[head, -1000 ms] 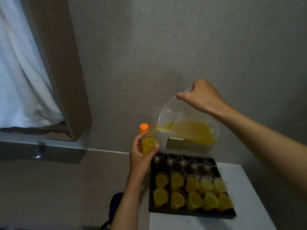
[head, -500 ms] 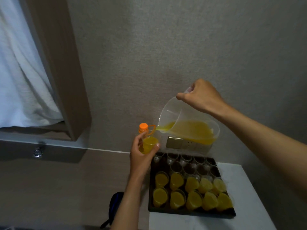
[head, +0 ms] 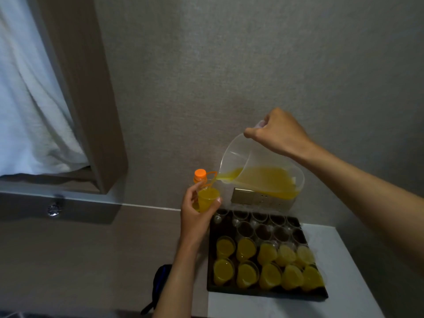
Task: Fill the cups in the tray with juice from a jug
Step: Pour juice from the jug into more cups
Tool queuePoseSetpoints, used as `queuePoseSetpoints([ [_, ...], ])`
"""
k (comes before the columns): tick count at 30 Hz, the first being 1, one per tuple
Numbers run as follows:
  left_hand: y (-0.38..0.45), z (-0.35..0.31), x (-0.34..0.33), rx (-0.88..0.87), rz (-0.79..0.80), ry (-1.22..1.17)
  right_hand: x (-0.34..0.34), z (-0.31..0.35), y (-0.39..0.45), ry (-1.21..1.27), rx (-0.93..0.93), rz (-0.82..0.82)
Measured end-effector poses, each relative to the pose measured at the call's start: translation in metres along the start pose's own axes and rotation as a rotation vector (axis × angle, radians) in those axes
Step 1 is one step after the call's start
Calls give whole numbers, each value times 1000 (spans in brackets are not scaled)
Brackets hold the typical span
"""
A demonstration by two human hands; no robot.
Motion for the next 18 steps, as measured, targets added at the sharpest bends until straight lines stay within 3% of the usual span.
queuePoseSetpoints([
  [18, 0, -2, 5, 15, -7, -5, -3, 8, 0, -2, 21, 6],
])
Point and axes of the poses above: each hand's wrist, its own y-axis towards the middle knuckle, its own x-axis out of the back of the hand, z = x × y, the point moved 5 cm from there along y, towards the middle knuckle, and after that the axes turned 10 degrees about -y, right-handed, at the moved point
